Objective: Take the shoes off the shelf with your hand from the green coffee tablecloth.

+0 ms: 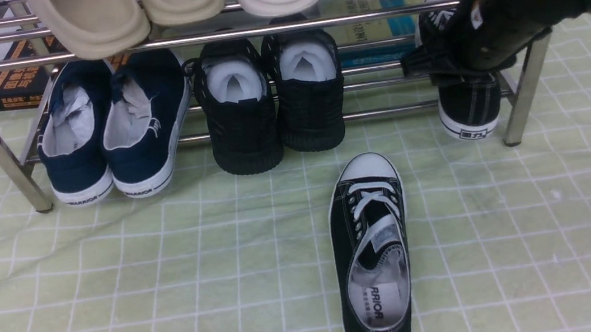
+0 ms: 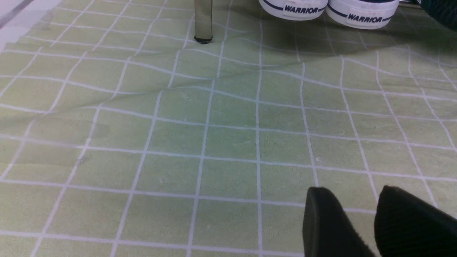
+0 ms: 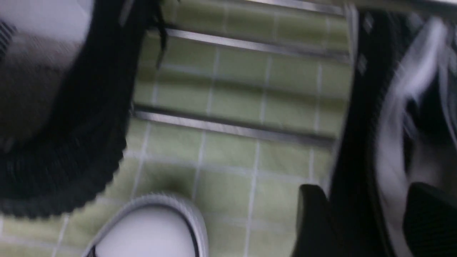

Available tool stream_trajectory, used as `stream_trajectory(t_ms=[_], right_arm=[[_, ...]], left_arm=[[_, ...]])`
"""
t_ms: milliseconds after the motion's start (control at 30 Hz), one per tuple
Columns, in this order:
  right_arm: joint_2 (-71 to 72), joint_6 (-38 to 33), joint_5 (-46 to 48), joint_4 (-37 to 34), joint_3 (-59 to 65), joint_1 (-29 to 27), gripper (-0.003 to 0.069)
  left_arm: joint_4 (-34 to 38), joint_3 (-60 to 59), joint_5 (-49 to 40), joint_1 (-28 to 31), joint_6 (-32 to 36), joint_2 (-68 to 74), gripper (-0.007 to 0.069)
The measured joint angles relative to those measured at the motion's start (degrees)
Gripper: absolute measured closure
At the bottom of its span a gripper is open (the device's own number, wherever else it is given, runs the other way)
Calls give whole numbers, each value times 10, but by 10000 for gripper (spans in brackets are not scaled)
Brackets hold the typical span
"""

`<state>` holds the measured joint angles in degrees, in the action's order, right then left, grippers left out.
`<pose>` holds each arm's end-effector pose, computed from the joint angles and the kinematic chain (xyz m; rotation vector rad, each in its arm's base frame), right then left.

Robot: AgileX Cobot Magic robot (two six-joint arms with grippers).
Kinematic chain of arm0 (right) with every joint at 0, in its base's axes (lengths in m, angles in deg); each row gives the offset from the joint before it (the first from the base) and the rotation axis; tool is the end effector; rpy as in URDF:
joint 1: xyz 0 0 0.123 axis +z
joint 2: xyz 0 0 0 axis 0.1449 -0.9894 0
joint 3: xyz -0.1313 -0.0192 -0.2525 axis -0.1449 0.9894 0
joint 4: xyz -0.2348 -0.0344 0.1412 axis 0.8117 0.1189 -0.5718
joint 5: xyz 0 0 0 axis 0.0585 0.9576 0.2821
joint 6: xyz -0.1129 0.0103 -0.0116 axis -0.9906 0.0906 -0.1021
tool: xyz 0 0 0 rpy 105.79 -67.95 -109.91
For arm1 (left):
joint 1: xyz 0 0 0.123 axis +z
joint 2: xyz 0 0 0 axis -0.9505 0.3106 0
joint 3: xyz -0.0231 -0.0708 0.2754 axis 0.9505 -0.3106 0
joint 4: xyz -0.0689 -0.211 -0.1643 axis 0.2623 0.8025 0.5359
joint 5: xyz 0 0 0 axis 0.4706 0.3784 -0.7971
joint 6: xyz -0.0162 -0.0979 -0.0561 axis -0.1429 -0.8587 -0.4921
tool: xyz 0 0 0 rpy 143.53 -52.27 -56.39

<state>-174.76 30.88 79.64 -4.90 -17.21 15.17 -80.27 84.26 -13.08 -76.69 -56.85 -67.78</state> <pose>0.4263 0.1658 0.2625 -0.1311 2.4008 0.1112 0.0994 -0.0016 0.1672 -0.0669 1.8551 -0.0799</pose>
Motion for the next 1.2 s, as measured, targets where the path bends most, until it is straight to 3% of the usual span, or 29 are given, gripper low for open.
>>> stream_trajectory(t_ms=[200,433,533,667,733,800,1033,1200], right_arm=[[-33,0,-40,37,0,0,276],[-67,11,-62,63,0,0,309],[-68,21,-62,73,0,0,368],[-64,24,-45,76,0,-1,539],[-54,24,-22,61,0,-1,621],[-36,23,13,25,1,-1,658],[69,-46,154,-94,1,14,659],[125,-84,265,-134,5,34,659]], left_arm=[[0,0,0,0,0,0,383],[0,0,0,0,0,0,383],[0,0,0,0,0,0,383],[0,0,0,0,0,0,383],[0,0,0,0,0,0,383],[0,0,0,0,0,0,383],[0,0,0,0,0,0,383],[0,0,0,0,0,0,383]])
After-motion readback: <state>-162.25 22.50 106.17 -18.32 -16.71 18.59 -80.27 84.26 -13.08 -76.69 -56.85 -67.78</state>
